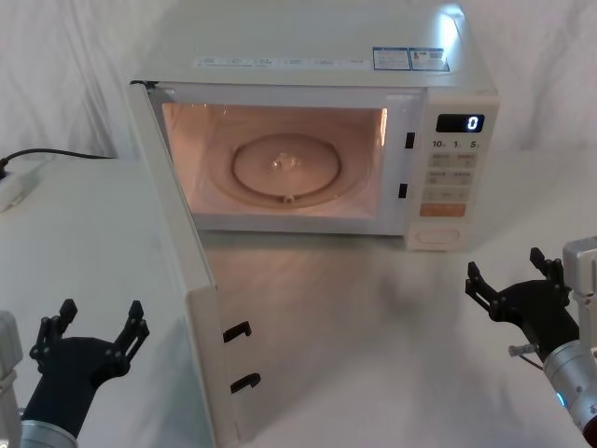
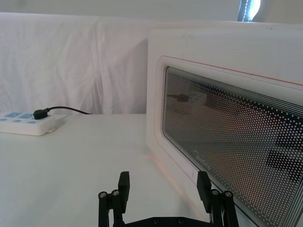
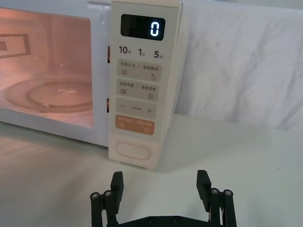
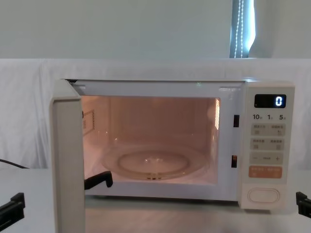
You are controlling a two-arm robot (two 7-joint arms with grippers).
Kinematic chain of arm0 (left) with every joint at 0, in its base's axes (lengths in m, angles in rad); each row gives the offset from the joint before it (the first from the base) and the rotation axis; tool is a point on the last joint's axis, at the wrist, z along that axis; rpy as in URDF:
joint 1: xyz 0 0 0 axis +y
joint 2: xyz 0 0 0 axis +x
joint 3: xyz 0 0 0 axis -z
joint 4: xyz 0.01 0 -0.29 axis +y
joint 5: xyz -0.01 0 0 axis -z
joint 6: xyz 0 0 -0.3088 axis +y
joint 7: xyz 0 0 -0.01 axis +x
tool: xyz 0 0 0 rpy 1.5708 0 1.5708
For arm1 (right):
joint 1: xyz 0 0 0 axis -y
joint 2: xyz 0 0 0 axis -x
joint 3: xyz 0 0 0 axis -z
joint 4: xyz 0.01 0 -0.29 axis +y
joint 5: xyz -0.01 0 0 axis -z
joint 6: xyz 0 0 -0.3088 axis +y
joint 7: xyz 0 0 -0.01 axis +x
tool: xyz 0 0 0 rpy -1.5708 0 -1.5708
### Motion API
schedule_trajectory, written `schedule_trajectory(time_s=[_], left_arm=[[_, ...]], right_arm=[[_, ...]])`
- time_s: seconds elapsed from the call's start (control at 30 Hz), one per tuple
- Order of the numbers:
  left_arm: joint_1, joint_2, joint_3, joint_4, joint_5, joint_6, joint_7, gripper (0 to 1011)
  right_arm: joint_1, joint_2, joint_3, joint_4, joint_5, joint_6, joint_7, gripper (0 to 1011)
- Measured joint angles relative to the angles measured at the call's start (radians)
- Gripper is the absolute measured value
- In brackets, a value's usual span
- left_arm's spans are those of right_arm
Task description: Press the button to open the microwave door with one hand; close the microwave door with the other hand.
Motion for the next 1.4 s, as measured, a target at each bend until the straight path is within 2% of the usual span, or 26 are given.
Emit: schedule_trajectory(time_s=[0.13,0.17,0.23,0.27,0.37,0.47,0.53,0.63,0.77,0.9,0.93,1.03,1.4], left_arm=[[0.0,0.0,0.0,0.0,0.0,0.0,0.0,838],[0.0,0.0,0.0,0.0,0.0,0.0,0.0,838],[0.0,0.0,0.0,0.0,0.0,0.0,0.0,746],[0.0,0.0,0.0,0.0,0.0,0.0,0.0,746],[0.0,0.0,0.0,0.0,0.0,0.0,0.0,622],[0.0,0.0,0.0,0.0,0.0,0.0,0.0,540],[0.0,0.0,0.0,0.0,0.0,0.0,0.0,441],[0.0,0.0,0.0,0.0,0.0,0.0,0.0,383],[0.0,0.0,0.0,0.0,0.0,0.0,0.0,211],[0.0,0.0,0.0,0.0,0.0,0.0,0.0,133],[0.0,0.0,0.0,0.0,0.0,0.0,0.0,77],[0.0,0.0,0.0,0.0,0.0,0.0,0.0,0],[0.002,-0.002,-0.005,-0.005,-0.005,0.004,-0.006,0]], right_arm=[[0.0,0.0,0.0,0.0,0.0,0.0,0.0,1002],[0.0,0.0,0.0,0.0,0.0,0.0,0.0,1002],[0.0,0.0,0.0,0.0,0.0,0.0,0.0,1002],[0.0,0.0,0.0,0.0,0.0,0.0,0.0,1002],[0.0,0.0,0.0,0.0,0.0,0.0,0.0,1002],[0.0,0.0,0.0,0.0,0.0,0.0,0.0,1002],[0.0,0.0,0.0,0.0,0.0,0.0,0.0,1002],[0.0,0.0,0.0,0.0,0.0,0.0,0.0,1002],[0.0,0.0,0.0,0.0,0.0,0.0,0.0,1002],[0.0,0.0,0.0,0.0,0.0,0.0,0.0,1002],[0.0,0.0,0.0,0.0,0.0,0.0,0.0,1002],[0.0,0.0,0.0,0.0,0.0,0.0,0.0,1002],[0.0,0.0,0.0,0.0,0.0,0.0,0.0,1002]])
